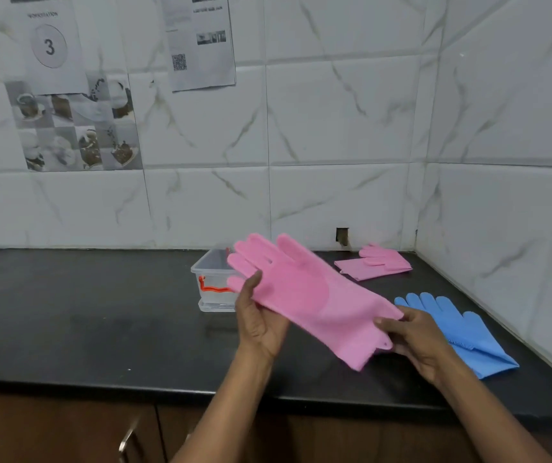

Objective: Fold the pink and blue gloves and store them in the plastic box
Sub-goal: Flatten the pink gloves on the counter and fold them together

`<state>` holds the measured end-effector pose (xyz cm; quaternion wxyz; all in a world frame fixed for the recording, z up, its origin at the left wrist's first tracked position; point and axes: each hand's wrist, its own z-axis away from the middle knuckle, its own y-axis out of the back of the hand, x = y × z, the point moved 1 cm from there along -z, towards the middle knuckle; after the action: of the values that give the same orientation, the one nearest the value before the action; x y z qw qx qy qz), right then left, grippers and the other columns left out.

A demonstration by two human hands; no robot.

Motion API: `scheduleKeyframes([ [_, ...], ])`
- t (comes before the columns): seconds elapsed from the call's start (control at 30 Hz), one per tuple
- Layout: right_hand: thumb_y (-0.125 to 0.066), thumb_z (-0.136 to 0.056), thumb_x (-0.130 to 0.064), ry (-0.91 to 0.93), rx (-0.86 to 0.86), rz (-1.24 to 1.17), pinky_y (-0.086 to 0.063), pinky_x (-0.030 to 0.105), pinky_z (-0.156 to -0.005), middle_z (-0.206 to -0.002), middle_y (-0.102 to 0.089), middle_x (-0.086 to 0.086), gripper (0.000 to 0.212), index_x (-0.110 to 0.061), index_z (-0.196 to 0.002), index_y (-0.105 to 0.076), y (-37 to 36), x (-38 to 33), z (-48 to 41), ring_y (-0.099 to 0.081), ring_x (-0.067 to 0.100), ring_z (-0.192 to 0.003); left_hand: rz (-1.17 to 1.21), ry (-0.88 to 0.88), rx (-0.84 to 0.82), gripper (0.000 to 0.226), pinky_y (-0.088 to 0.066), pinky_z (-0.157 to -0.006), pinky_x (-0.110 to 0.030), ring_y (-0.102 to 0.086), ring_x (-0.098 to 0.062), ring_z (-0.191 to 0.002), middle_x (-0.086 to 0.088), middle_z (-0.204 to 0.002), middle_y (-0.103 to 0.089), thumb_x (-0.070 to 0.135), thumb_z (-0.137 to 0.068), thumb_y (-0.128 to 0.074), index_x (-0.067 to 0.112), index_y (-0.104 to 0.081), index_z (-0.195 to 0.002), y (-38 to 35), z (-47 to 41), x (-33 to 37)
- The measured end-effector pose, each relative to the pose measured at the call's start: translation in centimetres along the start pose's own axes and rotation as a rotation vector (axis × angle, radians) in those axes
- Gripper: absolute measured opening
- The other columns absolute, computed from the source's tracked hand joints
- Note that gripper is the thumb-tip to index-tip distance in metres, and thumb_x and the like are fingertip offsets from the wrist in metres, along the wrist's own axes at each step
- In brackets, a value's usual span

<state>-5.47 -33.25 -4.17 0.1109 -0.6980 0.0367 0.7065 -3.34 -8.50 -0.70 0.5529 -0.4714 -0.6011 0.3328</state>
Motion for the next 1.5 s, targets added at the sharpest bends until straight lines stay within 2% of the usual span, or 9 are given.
scheduleKeyframes([
  [0.27,-0.067,-0.089,-0.011,0.064,0.167,0.412,-0.048,0.03,-0.065,-0.088,-0.065,0.003,0.012,-0.005,-0.1,-0.066,-2.1,1.1,-1.3,-0.061,0.016,-0.081,-0.257,0.034,0.344,0.029,-0.051,-0.091,-0.048,-0.068,-0.033,-0.089,-0.022,-0.103,-0.069,0.009,-0.087,-0.059,0.003,-0.059,-0.115,6.0,2.0,5.1],
  [0.63,-0.065,-0.09,-0.021,0.252,0.353,0.882,-0.042,0.03,-0.067,-0.082,-0.066,0.004,0.013,-0.009,-0.087,-0.068,-3.2,2.0,-2.4,-0.054,0.012,-0.068,-1.423,-0.247,0.637,0.01,-0.055,-0.079,-0.036,-0.068,-0.027,-0.087,-0.008,-0.086,-0.071,0.005,-0.075,-0.076,0.012,-0.069,-0.077,8.4,0.0,9.1],
  [0.77,-0.067,-0.089,-0.022,0.237,0.353,0.897,-0.04,0.028,-0.06,-0.071,-0.061,0.001,0.018,-0.008,-0.076,-0.064,-3.1,2.0,-2.8,-0.055,0.01,-0.065,-1.934,-0.48,0.671,0.027,-0.046,-0.071,-0.024,-0.06,-0.018,-0.097,-0.006,-0.109,-0.066,0.013,-0.082,-0.07,0.011,-0.068,-0.109,7.9,0.8,7.7],
  [0.9,-0.068,-0.089,-0.023,0.265,0.321,0.948,-0.035,0.021,-0.053,-0.07,-0.062,-0.001,0.015,-0.012,-0.078,-0.064,-3.1,1.7,-2.9,-0.055,0.008,-0.065,-2.16,-0.767,0.178,0.025,-0.043,-0.092,-0.027,-0.051,-0.02,-0.12,-0.003,-0.13,-0.06,0.021,-0.095,-0.057,0.015,-0.068,-0.116,5.7,1.1,6.3],
  [1.07,-0.066,-0.089,-0.024,0.26,0.324,0.932,-0.043,0.027,-0.064,-0.073,-0.062,-0.002,0.015,-0.013,-0.08,-0.063,-3.0,1.8,-2.4,-0.057,0.01,-0.068,-2.477,-0.043,-0.564,0.057,0.004,-0.118,-0.03,0.006,-0.01,-0.149,0.008,-0.163,0.002,0.053,-0.101,-0.023,0.032,-0.014,-0.154,5.9,-0.2,2.4],
  [1.23,-0.056,-0.096,-0.028,0.254,0.357,1.217,-0.048,0.02,-0.072,-0.103,-0.063,-0.002,0.019,-0.018,-0.112,-0.057,-3.7,2.0,-1.4,-0.058,0.007,-0.084,-2.615,0.076,-0.446,0.08,0.01,-0.119,-0.031,0.012,-0.009,-0.148,0.013,-0.16,0.009,0.076,-0.088,-0.018,0.035,0.001,-0.154,7.5,-0.6,2.9],
  [1.3,-0.05,-0.098,-0.031,0.451,0.365,1.345,-0.048,0.023,-0.085,-0.12,-0.059,-0.003,0.029,-0.022,-0.125,-0.053,-4.5,1.7,-0.8,-0.057,0.01,-0.1,-2.637,0.048,-0.398,0.086,0.011,-0.119,-0.031,0.014,-0.009,-0.148,0.013,-0.16,0.01,0.081,-0.083,-0.014,0.035,0.003,-0.153,8.0,-0.6,3.2],
  [1.4,-0.049,-0.095,-0.043,0.708,0.012,1.275,-0.037,0.031,-0.105,-0.138,-0.052,-0.007,0.041,-0.029,-0.134,-0.052,-4.9,1.2,-0.5,-0.047,0.012,-0.125,-2.629,0.014,-0.414,0.085,0.013,-0.118,-0.031,0.015,-0.01,-0.148,0.01,-0.161,0.011,0.082,-0.081,-0.008,0.037,0.004,-0.153,8.4,-0.5,2.9],
  [1.5,-0.056,-0.088,-0.052,0.509,-0.305,1.355,-0.041,0.033,-0.097,-0.128,-0.054,-0.009,0.041,-0.032,-0.124,-0.057,-4.9,0.7,-2.8,-0.05,0.011,-0.116,-2.574,-0.083,-0.417,0.073,0.01,-0.119,-0.031,0.005,-0.007,-0.149,0.013,-0.162,0.0,0.077,-0.086,-0.014,0.045,-0.012,-0.151,8.3,-0.3,2.9],
])
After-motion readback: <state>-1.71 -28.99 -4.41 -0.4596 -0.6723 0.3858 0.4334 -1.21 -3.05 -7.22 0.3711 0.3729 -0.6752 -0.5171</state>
